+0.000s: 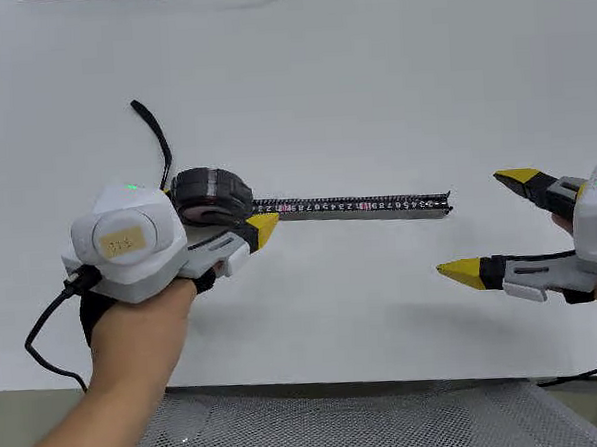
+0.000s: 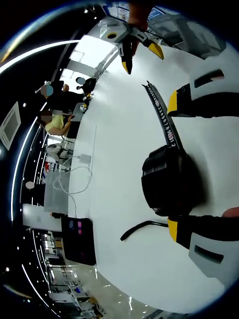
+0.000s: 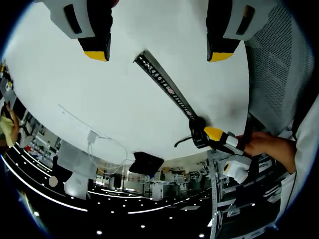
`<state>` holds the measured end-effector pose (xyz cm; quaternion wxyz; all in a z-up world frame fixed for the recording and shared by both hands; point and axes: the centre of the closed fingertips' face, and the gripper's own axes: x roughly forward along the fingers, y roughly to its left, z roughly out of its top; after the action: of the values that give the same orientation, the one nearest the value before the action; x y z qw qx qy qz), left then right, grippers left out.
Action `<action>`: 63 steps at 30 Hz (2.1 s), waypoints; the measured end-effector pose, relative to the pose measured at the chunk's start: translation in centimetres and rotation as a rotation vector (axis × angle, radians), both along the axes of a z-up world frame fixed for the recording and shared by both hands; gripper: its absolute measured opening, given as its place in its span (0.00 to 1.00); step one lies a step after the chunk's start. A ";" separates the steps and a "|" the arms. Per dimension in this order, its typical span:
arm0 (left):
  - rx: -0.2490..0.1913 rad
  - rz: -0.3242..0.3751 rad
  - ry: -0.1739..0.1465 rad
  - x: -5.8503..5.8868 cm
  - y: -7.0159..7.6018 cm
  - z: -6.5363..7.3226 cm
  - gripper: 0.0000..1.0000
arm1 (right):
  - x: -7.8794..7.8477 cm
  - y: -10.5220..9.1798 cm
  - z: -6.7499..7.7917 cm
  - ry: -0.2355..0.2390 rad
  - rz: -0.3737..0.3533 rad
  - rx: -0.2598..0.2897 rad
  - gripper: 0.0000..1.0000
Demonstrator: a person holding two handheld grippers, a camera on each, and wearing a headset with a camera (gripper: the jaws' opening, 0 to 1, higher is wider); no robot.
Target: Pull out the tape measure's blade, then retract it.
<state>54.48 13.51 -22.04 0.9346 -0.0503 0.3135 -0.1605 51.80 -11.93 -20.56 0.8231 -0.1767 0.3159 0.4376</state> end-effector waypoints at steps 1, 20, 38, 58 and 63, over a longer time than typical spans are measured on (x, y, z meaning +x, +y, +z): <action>0.004 0.009 0.002 0.1 0.1 0.0 0.76 | 0.1 0.0 -0.1 0.004 0.012 -0.009 0.76; 0.014 0.099 0.019 0.8 0.8 -0.4 0.69 | 1.8 -0.3 -1.4 0.029 0.174 -0.150 0.58; 0.007 0.158 0.045 1.3 1.4 -0.8 0.63 | 2.9 -0.3 -2.1 0.053 0.269 -0.226 0.47; 0.018 0.182 0.063 1.4 1.6 -1.3 0.60 | 3.7 0.3 -2.8 0.070 0.356 -0.266 0.34; 0.018 0.179 0.064 1.5 1.6 -1.3 0.60 | 3.6 0.3 -3.1 0.091 0.385 -0.280 0.29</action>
<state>55.94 15.14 -23.37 0.9351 -0.0747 0.3388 -0.0719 55.45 -11.59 -23.65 0.6770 -0.3262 0.3708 0.5457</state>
